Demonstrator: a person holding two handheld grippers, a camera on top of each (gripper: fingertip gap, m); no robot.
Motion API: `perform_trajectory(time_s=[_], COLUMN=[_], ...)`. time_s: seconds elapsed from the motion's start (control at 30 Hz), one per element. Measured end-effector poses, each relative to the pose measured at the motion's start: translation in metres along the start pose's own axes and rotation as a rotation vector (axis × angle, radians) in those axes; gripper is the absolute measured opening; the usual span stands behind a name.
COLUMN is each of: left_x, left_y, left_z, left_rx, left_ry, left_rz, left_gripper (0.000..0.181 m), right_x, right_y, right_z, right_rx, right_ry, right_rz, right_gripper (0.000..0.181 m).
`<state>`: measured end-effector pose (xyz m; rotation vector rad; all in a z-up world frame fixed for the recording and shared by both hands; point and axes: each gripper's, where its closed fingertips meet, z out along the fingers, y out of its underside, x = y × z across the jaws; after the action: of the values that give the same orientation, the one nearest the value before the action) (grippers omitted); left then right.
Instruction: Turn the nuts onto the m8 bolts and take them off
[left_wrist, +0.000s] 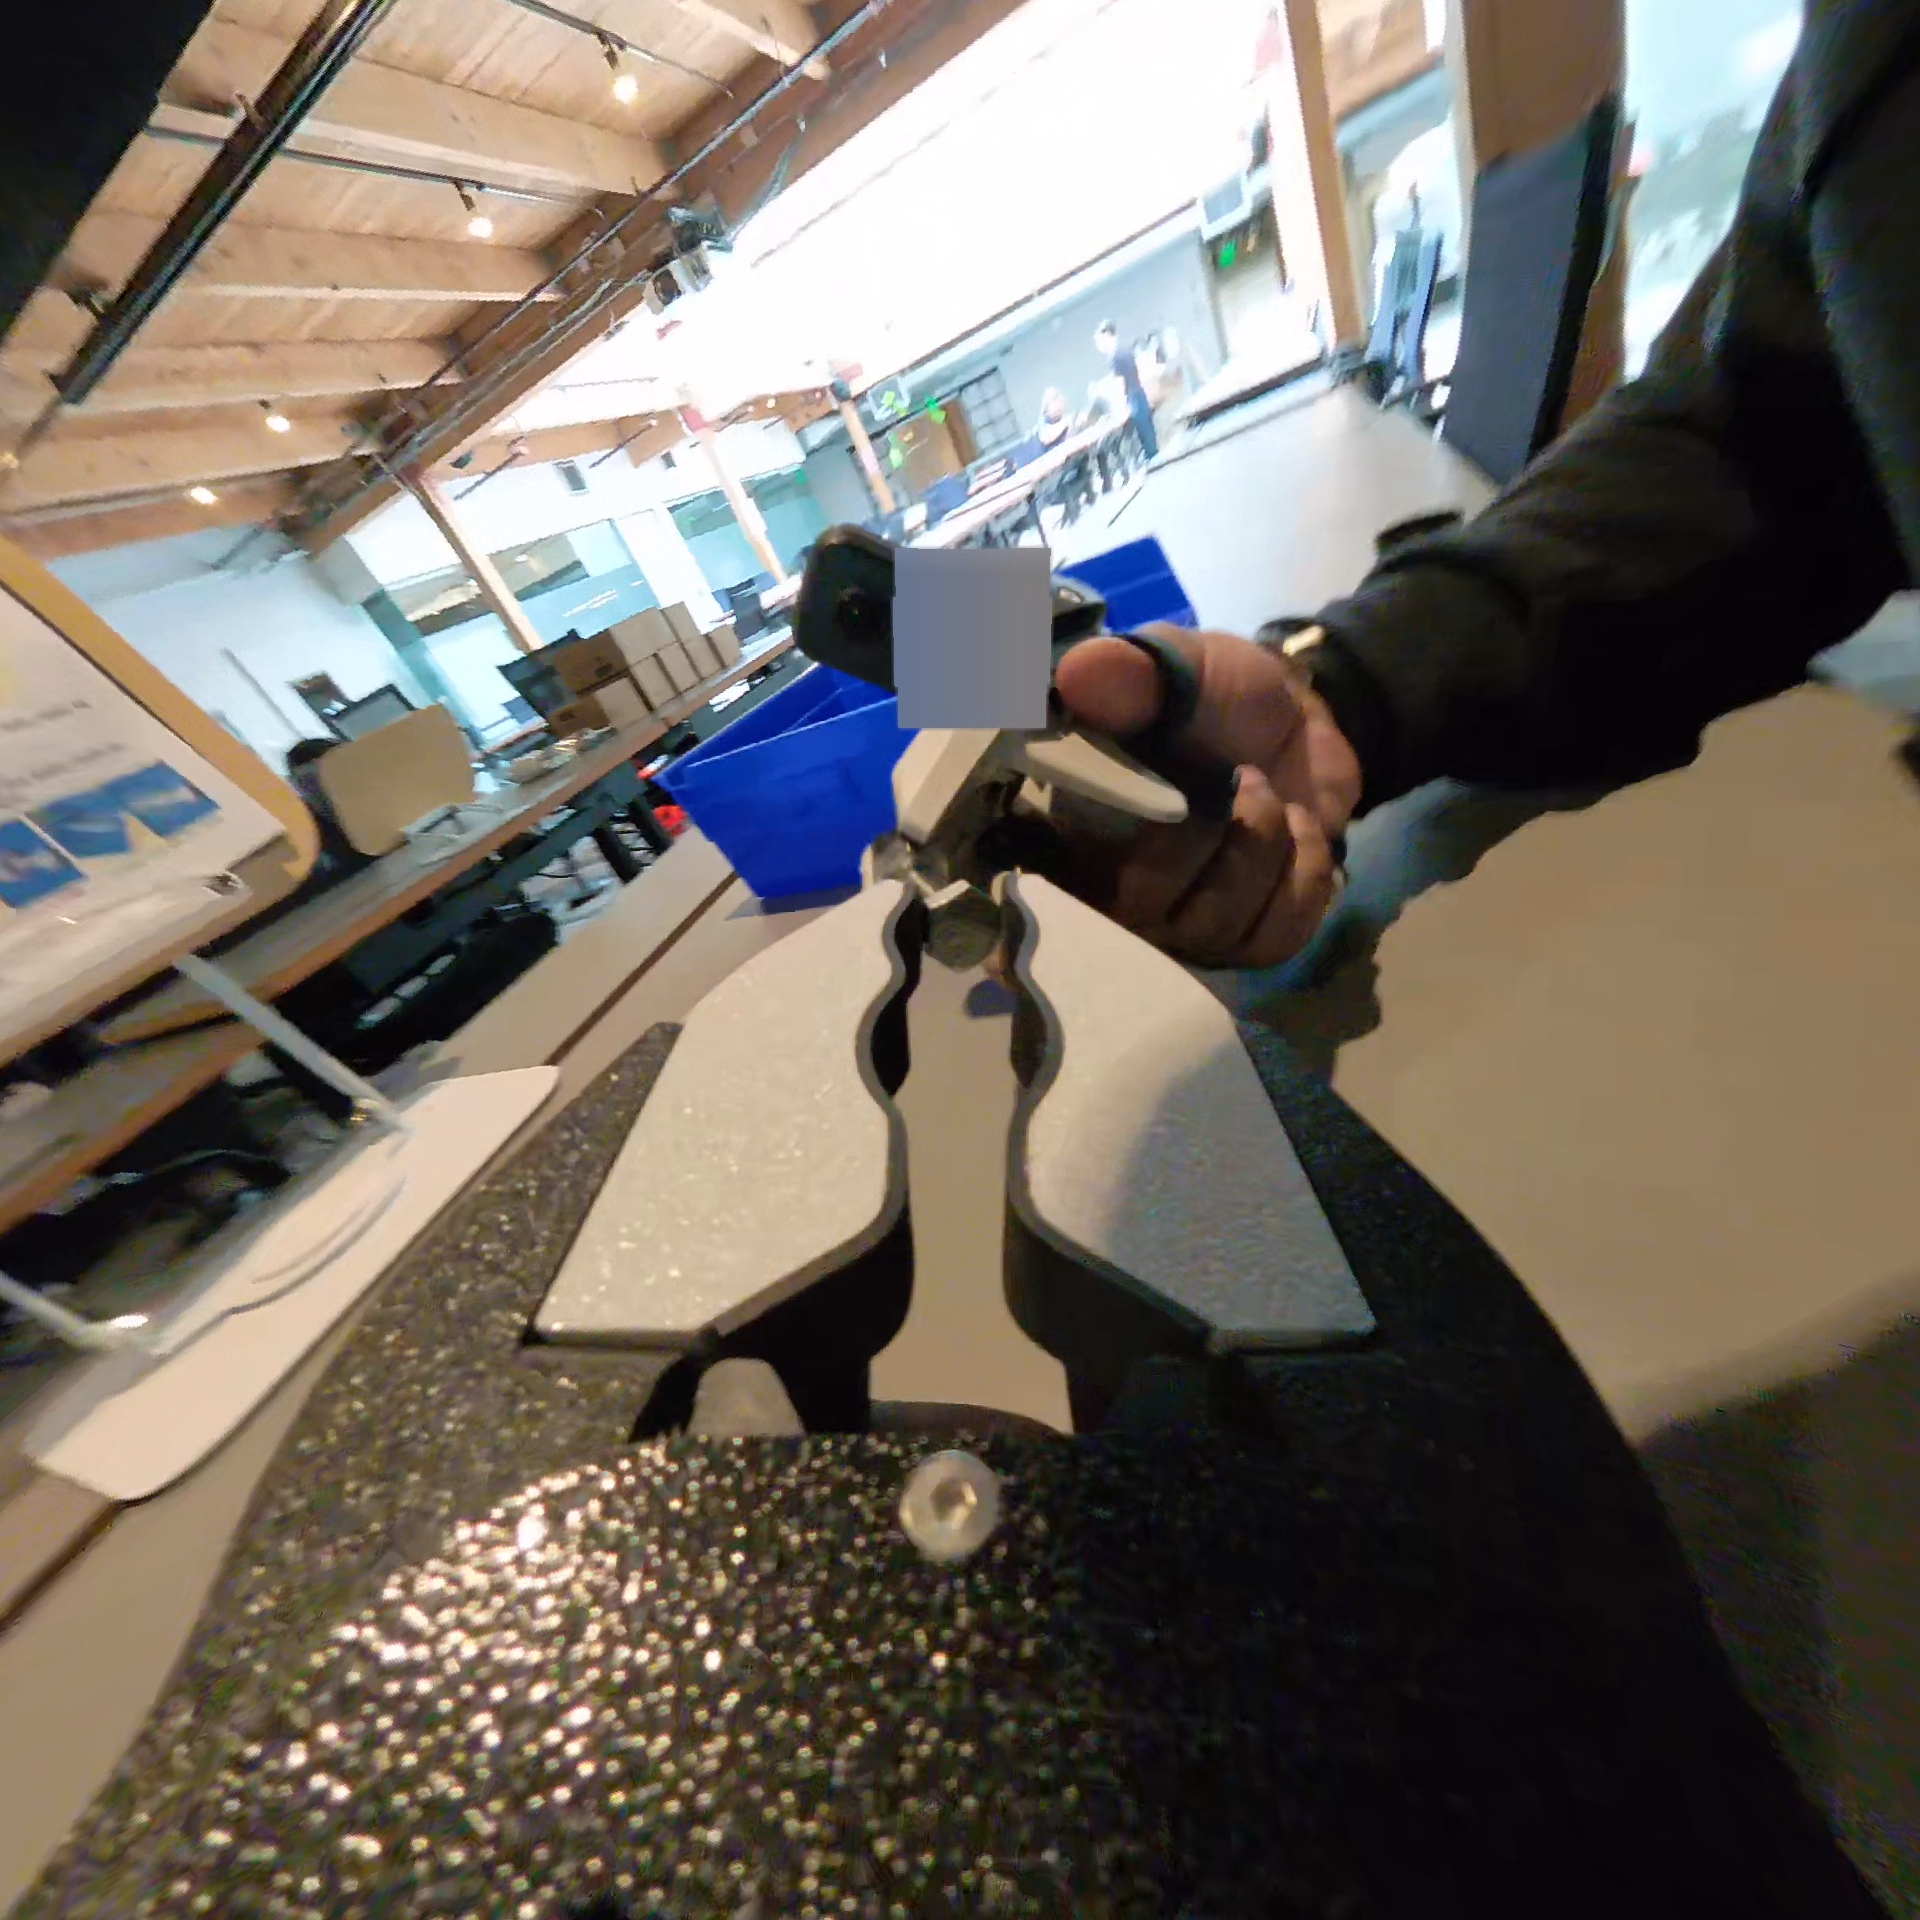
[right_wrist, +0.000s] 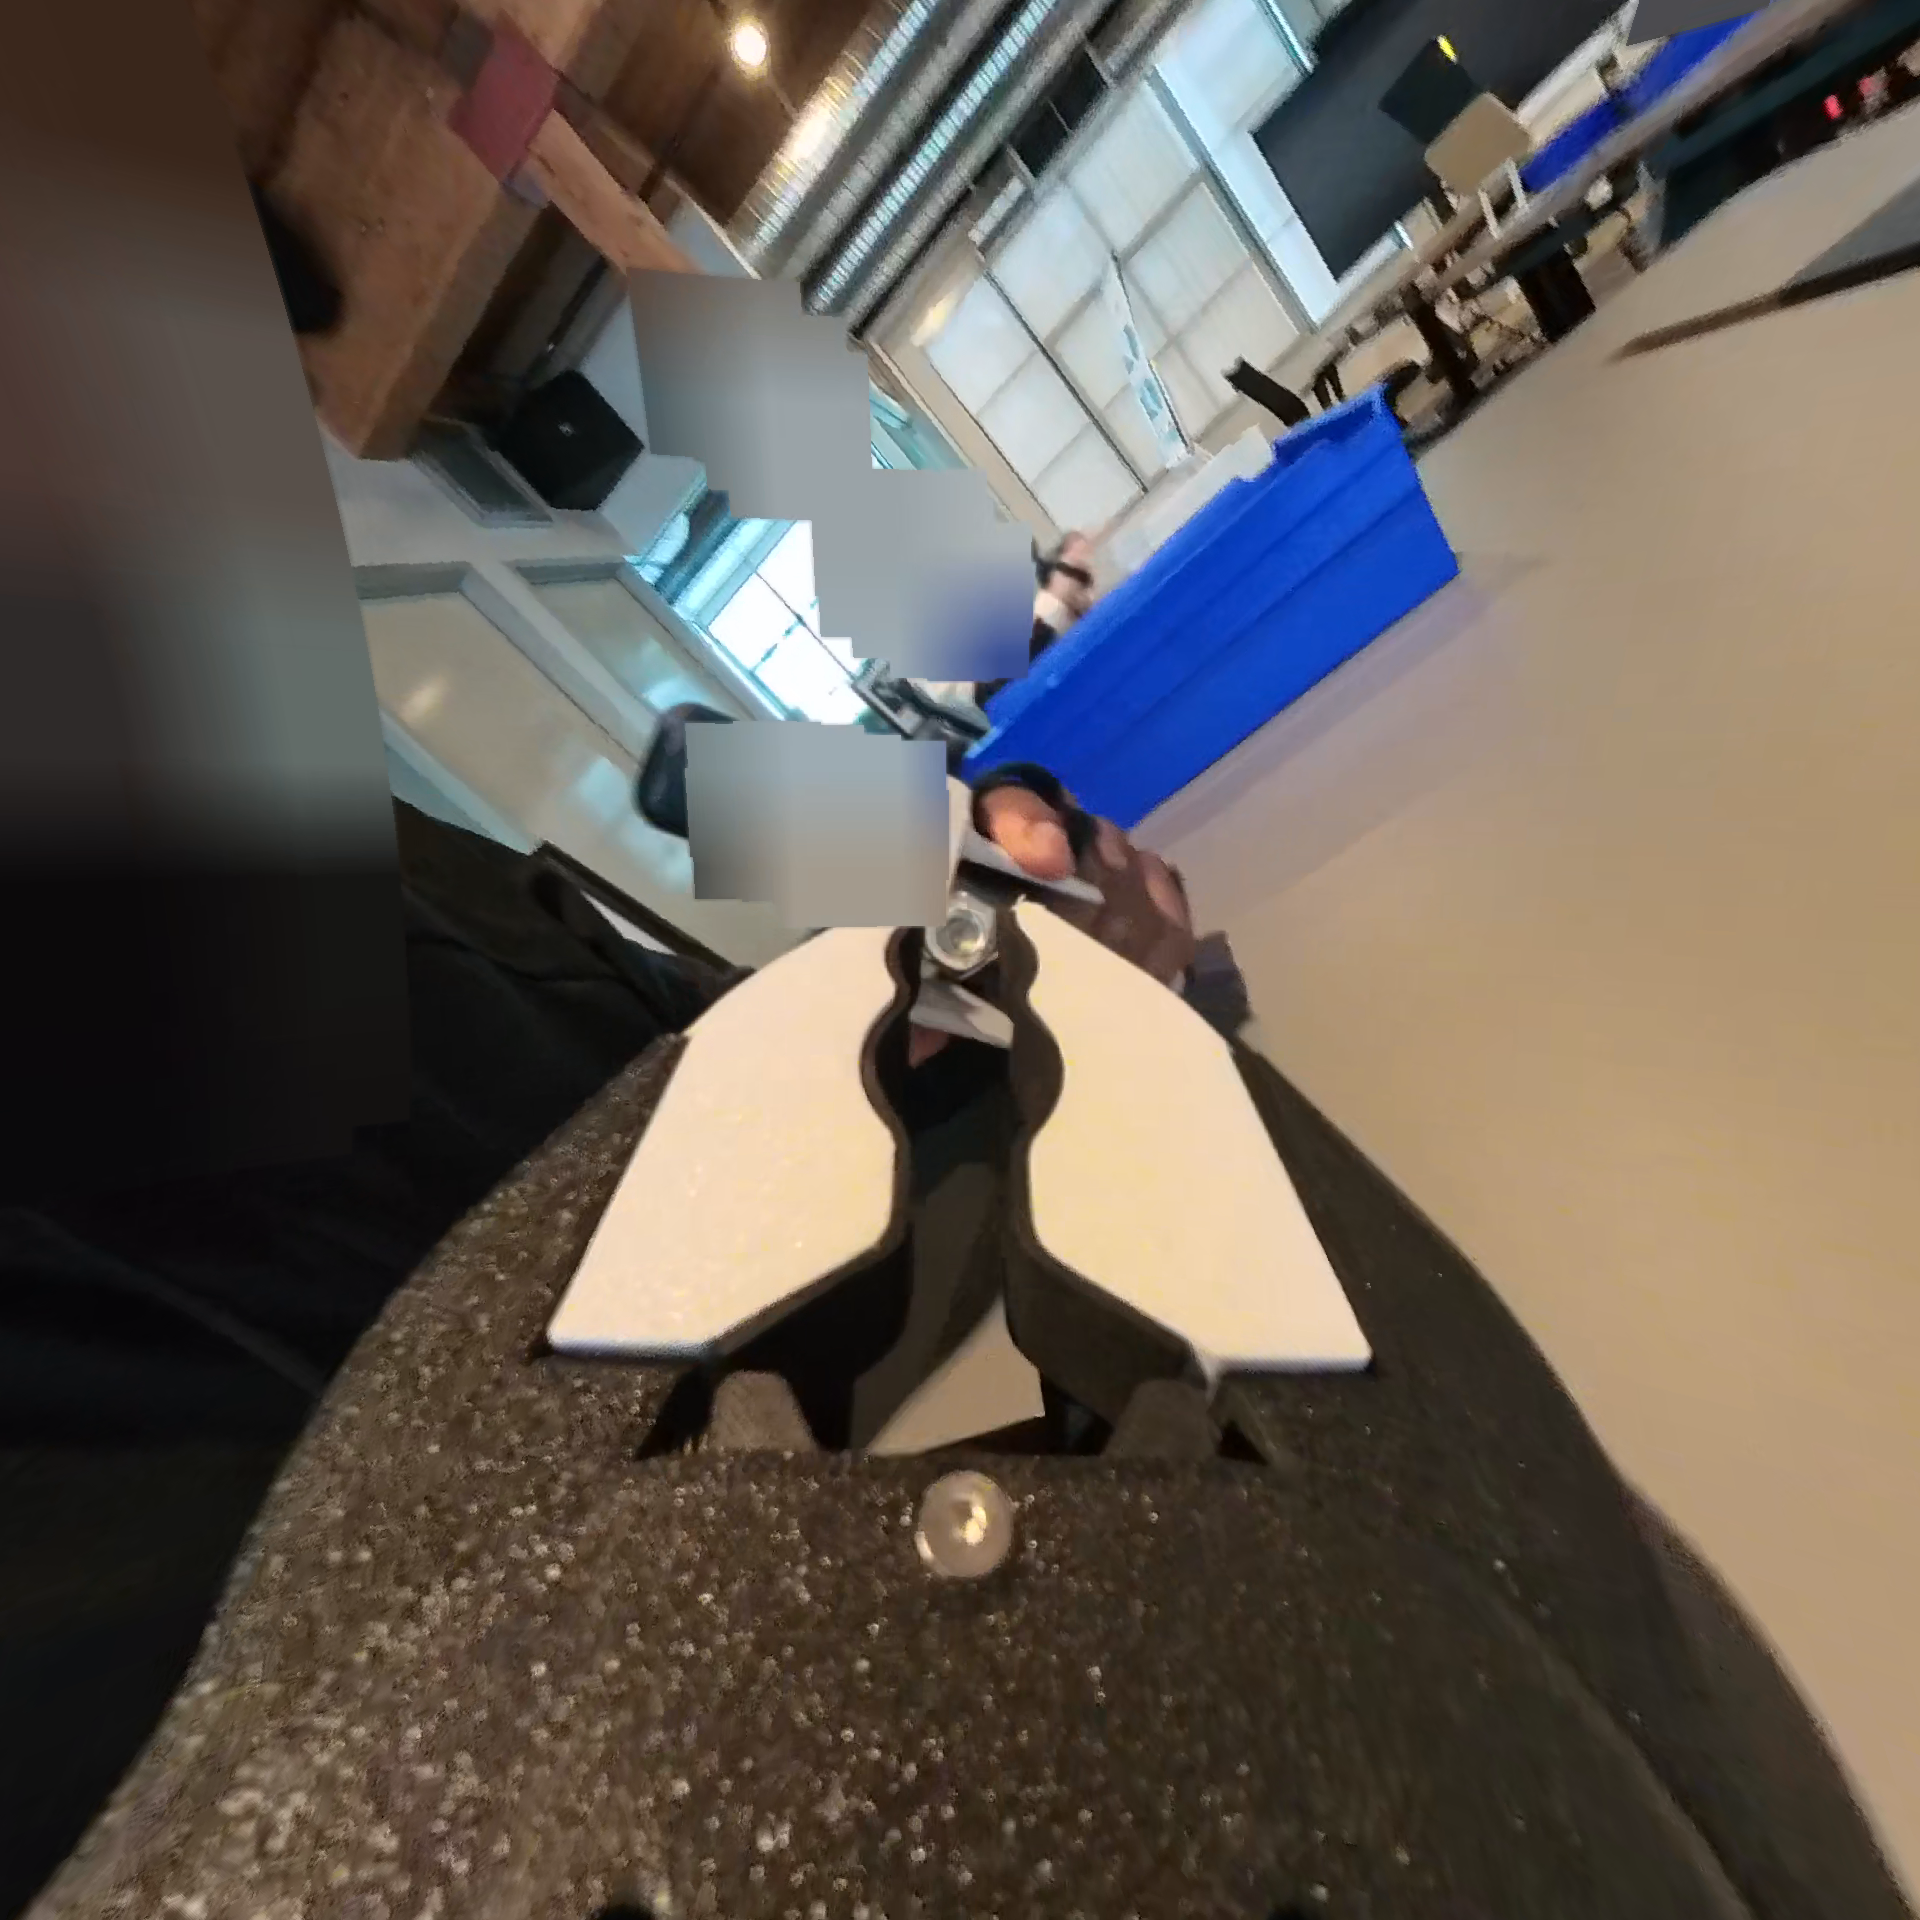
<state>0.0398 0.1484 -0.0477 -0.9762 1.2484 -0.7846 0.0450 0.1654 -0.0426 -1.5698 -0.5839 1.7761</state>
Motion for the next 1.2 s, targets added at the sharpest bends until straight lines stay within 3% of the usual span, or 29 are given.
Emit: perform_trajectory(time_s=[0.27, 0.57, 0.7, 0.8, 0.97, 1.2], left_x=[0.011, 0.012, 0.016, 0.017, 0.020, 0.033], left_y=[0.009, 0.034, 0.038, 0.048, 0.056, 0.055], left_z=[0.004, -0.004, -0.004, -0.008, -0.012, -0.009], left_rx=[-0.141, -0.223, -0.234, -0.279, -0.306, -0.278], left_ry=[-0.076, -0.016, 0.019, 0.057, 0.097, 0.169], left_rz=[0.419, 0.422, 0.390, 0.362, 0.323, 0.243], left_gripper=[0.014, 0.014, 0.013, 0.013, 0.013, 0.013], right_x=[0.017, 0.015, 0.028, 0.047, 0.069, 0.073], right_y=[0.017, 0.028, 0.032, 0.046, 0.074, 0.089], right_z=[0.006, 0.006, 0.001, -0.010, -0.031, -0.035], right_rx=[-0.070, -0.125, -0.166, -0.317, -0.663, -0.828], right_ry=[0.094, 0.074, 0.168, 0.329, 0.586, 0.635], right_rz=[0.149, 0.149, 0.111, 0.001, -0.372, -0.565], right_gripper=[0.014, 0.014, 0.014, 0.014, 0.014, 0.014])
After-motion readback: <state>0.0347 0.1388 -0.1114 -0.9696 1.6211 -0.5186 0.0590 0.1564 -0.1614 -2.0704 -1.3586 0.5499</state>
